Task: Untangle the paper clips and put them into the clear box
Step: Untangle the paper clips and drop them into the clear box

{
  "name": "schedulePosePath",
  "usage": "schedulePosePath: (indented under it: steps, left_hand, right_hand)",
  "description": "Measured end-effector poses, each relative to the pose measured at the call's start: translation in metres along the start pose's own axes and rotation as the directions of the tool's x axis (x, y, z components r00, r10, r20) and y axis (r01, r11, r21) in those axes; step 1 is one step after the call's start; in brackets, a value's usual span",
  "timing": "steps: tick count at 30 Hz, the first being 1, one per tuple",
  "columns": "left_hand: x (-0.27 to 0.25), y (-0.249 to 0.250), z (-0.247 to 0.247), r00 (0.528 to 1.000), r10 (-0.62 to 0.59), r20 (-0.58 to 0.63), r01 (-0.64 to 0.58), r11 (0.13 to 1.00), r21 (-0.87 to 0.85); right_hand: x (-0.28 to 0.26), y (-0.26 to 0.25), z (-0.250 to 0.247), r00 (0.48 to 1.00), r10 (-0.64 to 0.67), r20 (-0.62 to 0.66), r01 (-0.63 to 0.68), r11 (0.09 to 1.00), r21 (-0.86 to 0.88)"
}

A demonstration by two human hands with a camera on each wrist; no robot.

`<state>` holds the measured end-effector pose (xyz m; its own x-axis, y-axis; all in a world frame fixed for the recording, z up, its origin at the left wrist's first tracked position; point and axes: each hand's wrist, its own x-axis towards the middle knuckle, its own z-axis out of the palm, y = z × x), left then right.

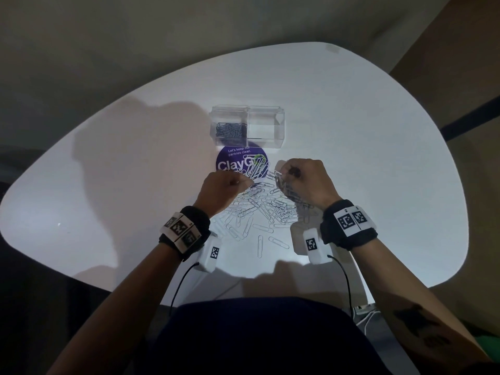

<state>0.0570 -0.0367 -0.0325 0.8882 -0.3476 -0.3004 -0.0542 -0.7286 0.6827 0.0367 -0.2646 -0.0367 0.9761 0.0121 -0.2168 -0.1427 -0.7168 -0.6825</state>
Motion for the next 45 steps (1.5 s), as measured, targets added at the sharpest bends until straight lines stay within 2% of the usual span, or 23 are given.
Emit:
schedulePosePath:
  steps: [3,5,7,9,13,15,17,23,26,28,31,33,37,41,45]
  left_hand:
    - [-0.002,-0.004,-0.001,0.997,0.019,-0.072,-0.015,0.998,0.054]
    - [-0.003,-0.004,-0.001,0.99,-0.004,-0.139,0.025,0.989,0.148]
    - [-0.005,-0.001,-0.003,0.98,-0.037,-0.197,0.078,0.977,0.201]
    - [-0.006,0.005,-0.001,0.982,-0.008,-0.187,0.052,0.97,0.236]
    - [-0.007,0.025,0.012,0.995,0.089,-0.048,-0.068,0.939,0.337]
    - [-0.006,0.026,0.023,0.991,0.132,-0.032,-0.112,0.927,0.357]
    - [-0.005,0.027,0.03,0.99,0.137,-0.024,-0.116,0.909,0.4]
    - [-0.004,0.028,0.02,0.998,0.039,-0.051,-0.029,0.982,0.187]
    - [-0.005,0.021,0.009,0.996,0.023,-0.084,-0.01,0.989,0.149]
    - [-0.005,0.015,0.005,0.99,0.001,-0.138,0.012,0.996,0.093]
    - [-0.003,0.006,0.001,0.983,-0.005,-0.183,0.03,0.991,0.134]
    - [-0.002,0.002,0.001,0.981,-0.002,-0.193,0.036,0.984,0.174]
    - [-0.003,0.0,0.0,0.975,-0.041,-0.22,0.09,0.972,0.216]
    - [-0.006,0.002,0.002,0.964,-0.011,-0.266,0.094,0.95,0.299]
    - [-0.007,0.008,0.006,0.981,0.039,-0.188,0.022,0.95,0.311]
  right_hand:
    - [0.0,0.001,0.002,1.0,-0.007,-0.023,0.005,0.997,-0.08]
    - [-0.001,0.0,0.002,0.999,-0.023,-0.043,0.019,0.995,-0.094]
    - [-0.003,-0.003,0.003,0.999,-0.054,-0.009,0.052,0.993,-0.109]
    - [-0.005,-0.009,0.003,0.995,-0.08,0.062,0.087,0.989,-0.117]
    - [-0.011,-0.015,0.004,0.975,-0.143,0.17,0.183,0.952,-0.245]
    - [-0.012,-0.013,0.005,0.972,-0.159,0.173,0.21,0.919,-0.335]
    - [-0.012,-0.01,0.006,0.969,-0.176,0.172,0.228,0.908,-0.352]
    - [-0.012,-0.009,0.007,0.952,-0.251,0.173,0.301,0.869,-0.393]
    - [-0.013,-0.012,0.008,0.964,-0.206,0.168,0.25,0.917,-0.311]
    - [-0.014,-0.012,0.008,0.981,-0.161,0.108,0.182,0.959,-0.216]
    - [-0.012,-0.013,0.007,0.995,-0.088,0.05,0.09,0.996,-0.023]
    - [-0.011,-0.014,0.003,0.995,-0.068,0.068,0.062,0.995,0.08]
    - [-0.008,-0.016,0.0,0.993,-0.1,0.063,0.097,0.994,0.05]
    - [-0.008,-0.015,-0.002,0.998,-0.017,0.052,0.007,0.983,0.186]
    - [-0.009,-0.014,-0.001,0.997,0.061,0.051,-0.075,0.939,0.336]
